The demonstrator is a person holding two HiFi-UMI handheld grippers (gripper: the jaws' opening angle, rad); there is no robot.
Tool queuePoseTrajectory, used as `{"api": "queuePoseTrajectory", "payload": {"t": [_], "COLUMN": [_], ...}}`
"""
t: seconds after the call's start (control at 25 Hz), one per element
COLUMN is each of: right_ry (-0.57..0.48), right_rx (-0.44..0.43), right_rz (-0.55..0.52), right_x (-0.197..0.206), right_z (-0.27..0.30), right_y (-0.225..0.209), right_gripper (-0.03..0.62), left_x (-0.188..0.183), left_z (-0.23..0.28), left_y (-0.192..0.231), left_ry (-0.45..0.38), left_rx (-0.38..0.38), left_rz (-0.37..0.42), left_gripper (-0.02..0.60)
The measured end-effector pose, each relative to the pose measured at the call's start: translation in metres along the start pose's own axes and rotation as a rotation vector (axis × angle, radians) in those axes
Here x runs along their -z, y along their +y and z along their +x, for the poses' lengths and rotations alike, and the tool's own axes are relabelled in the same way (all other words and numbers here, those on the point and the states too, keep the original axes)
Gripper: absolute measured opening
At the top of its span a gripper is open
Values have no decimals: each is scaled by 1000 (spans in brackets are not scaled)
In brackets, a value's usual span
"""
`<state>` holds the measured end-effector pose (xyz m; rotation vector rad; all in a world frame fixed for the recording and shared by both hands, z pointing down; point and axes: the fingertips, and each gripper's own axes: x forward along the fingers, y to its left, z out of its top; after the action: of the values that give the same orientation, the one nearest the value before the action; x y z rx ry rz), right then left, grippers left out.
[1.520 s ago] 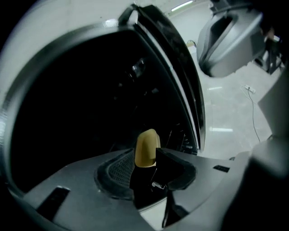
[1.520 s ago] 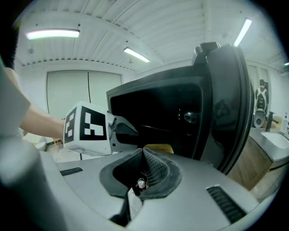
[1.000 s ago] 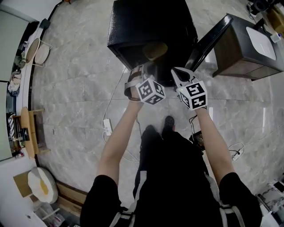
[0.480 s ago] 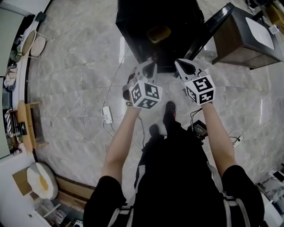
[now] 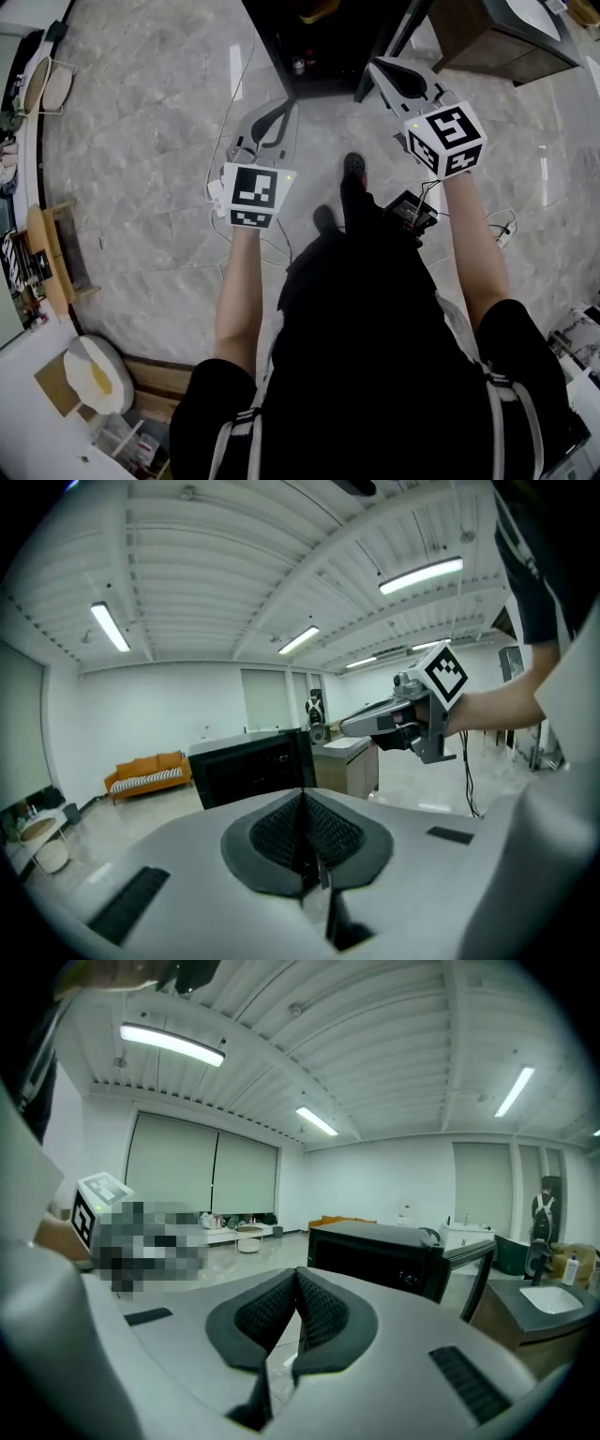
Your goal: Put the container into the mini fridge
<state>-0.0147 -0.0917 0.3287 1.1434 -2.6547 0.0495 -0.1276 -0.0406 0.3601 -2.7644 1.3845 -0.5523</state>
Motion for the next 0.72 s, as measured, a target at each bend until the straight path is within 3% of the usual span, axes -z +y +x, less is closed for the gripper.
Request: {"api": "queuePoseTrajectory", "payload": {"t": [0.2, 0.4, 0.72], "right_ry": [-55, -28, -23], "right_rx": [-3, 25, 2], "right_rz": [36, 71, 181], "right_x": [-16, -7, 35], "right_z": [-62, -108, -145], "right_y": [32, 57, 85], "right_gripper": [18, 18, 18], "left_x": [-10, -8, 1], "left_z": [-53, -79, -94], "left_y": [-19, -35, -58], "left_ry": [-70, -115, -115], "left_rx": [20, 25, 79], "left_rz": [-120, -206, -246], "left_gripper": [34, 34, 34]}}
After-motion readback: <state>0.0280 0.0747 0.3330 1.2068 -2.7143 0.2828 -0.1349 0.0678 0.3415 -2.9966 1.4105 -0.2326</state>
